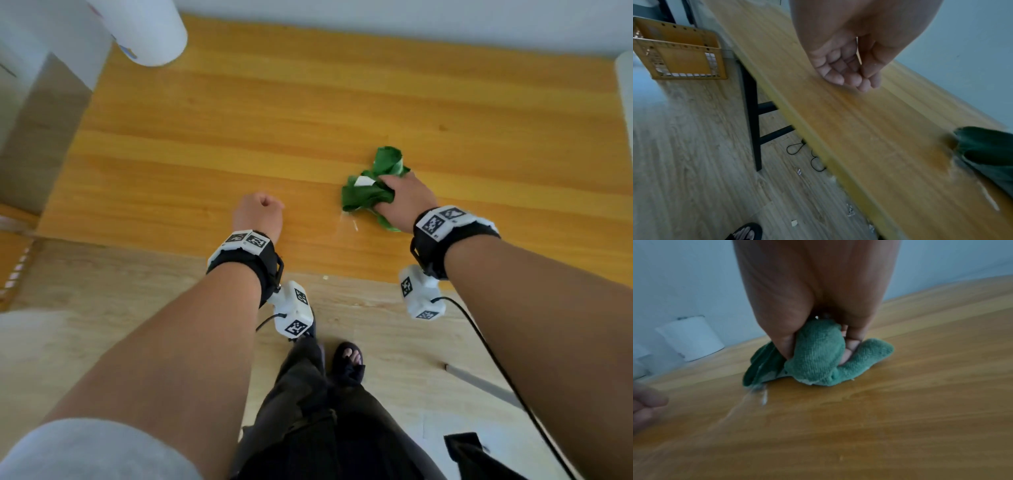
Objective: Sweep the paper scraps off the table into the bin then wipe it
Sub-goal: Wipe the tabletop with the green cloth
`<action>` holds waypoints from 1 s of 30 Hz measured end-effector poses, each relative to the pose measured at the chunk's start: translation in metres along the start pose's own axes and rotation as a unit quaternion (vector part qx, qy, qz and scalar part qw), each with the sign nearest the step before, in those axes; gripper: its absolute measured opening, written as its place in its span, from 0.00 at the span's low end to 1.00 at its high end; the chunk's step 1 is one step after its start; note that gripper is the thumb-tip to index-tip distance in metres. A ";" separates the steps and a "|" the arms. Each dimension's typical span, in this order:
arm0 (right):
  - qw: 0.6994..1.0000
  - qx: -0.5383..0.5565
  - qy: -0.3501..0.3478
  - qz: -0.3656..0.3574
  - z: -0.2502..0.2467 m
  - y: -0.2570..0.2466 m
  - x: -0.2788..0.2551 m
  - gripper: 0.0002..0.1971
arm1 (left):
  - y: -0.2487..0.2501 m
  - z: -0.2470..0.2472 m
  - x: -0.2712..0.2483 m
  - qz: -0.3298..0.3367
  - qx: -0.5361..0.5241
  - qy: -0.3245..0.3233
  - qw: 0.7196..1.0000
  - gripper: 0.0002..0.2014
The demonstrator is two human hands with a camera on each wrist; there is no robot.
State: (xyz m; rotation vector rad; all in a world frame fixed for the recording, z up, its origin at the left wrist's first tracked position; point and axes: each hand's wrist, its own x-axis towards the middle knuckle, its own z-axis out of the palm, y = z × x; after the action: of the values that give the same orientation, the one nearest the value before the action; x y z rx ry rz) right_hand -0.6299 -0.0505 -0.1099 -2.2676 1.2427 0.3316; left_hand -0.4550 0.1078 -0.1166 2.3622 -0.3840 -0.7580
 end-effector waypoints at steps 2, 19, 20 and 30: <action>0.999 -0.008 -0.010 -0.047 0.006 -0.011 -0.006 0.24 | -0.011 0.001 -0.009 -0.010 -0.006 0.024 1.000 0.13; 0.991 0.065 -0.083 -0.077 0.022 -0.045 -0.093 0.19 | -0.019 -0.038 -0.044 0.022 -0.004 0.018 1.000 0.14; 0.993 0.088 -0.033 -0.068 0.014 -0.039 -0.087 0.18 | -0.020 -0.040 -0.043 0.024 -0.002 0.018 1.000 0.13; 0.998 -0.041 -0.047 -0.019 0.055 -0.054 -0.079 0.25 | -0.060 -0.051 -0.038 0.014 0.018 -0.003 1.000 0.11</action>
State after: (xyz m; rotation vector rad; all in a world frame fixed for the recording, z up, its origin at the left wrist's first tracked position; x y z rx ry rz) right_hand -0.6257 0.0591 -0.1023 -2.3138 1.1558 0.4770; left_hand -0.4494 0.1947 -0.1063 2.3825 -0.4367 -0.7515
